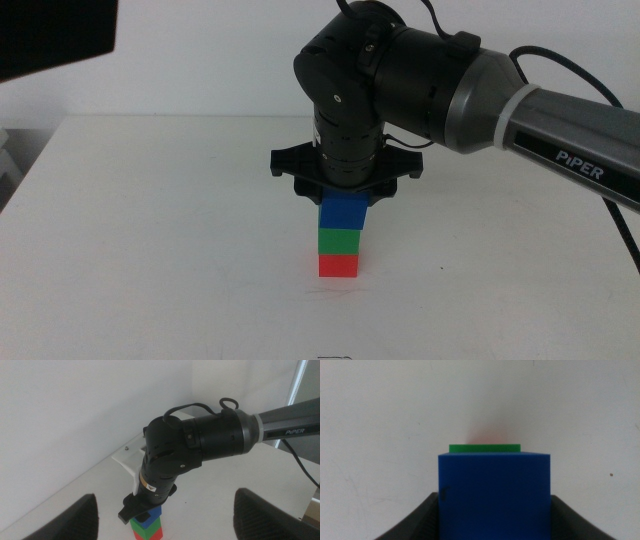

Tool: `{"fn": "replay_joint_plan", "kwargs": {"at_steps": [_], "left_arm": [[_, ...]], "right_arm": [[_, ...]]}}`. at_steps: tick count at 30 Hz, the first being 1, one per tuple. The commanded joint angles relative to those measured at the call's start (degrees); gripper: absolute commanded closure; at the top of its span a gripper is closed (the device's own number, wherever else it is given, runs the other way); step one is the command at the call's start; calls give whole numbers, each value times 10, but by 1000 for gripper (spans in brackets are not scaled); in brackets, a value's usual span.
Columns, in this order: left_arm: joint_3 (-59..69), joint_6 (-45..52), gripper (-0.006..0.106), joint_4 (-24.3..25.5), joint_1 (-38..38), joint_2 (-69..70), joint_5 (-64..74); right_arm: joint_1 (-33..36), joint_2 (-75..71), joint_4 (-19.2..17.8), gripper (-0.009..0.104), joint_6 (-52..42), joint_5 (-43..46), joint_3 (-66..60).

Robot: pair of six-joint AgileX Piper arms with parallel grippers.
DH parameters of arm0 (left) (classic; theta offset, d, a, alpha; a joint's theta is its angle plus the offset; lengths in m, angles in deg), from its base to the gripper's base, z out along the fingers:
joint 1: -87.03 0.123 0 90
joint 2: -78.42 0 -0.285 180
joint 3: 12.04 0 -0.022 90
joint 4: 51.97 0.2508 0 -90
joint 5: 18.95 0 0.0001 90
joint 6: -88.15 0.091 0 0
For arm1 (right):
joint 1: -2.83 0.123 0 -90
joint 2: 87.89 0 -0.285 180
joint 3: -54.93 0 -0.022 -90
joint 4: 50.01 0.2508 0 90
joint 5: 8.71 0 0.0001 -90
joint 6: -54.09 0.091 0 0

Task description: Stack red cubes first, then green, then blue cubes in a specific spot.

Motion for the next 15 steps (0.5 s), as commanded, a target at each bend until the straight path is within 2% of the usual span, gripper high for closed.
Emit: {"fn": "replay_joint_plan", "kwargs": {"at_steps": [1,2,4,10,15], "left_arm": [[-12,-1,10,-18,1,-1,-41],[-12,-1,10,-18,1,-1,-41],[-12,-1,10,-18,1,-1,-41],[-12,-1,10,-18,1,-1,-41],[-12,-1,10,-18,1,-1,-41]], "right_arm": [[-2,-31,-24,47,-2,2,13],[-2,-31,-24,39,-2,2,13],[-2,-31,-24,29,-2,2,13],[-1,-53,-18,10,-8,9,13],[3,-131,-28,10,-8,-24,13]]}}
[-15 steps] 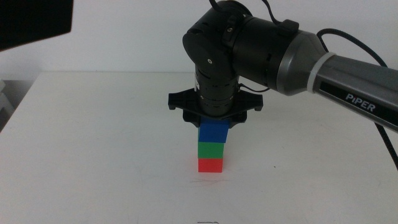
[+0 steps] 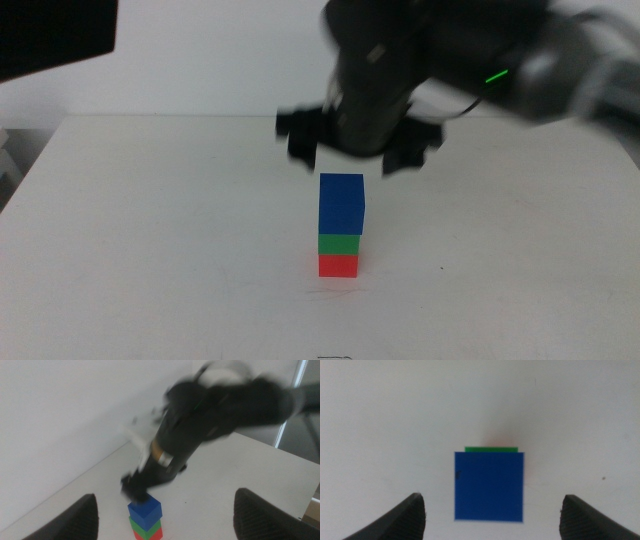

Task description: Stack red cubes first, then green, then blue cubes in a specific spot.

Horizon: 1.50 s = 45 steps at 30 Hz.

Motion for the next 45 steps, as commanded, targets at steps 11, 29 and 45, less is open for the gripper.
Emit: {"fn": "replay_joint_plan", "kwargs": {"at_steps": [11,29,45], "left_arm": [[-12,-1,10,-18,1,-1,-40],[-12,-1,10,-18,1,-1,-40],[123,-49,10,117,201,91,-253]], "right_arm": [[-52,-336,-10,11,-218,-7,-115],[-233,-644,113,11,-385,161,-397],[-233,-644,111,11,-385,161,-397]]}}
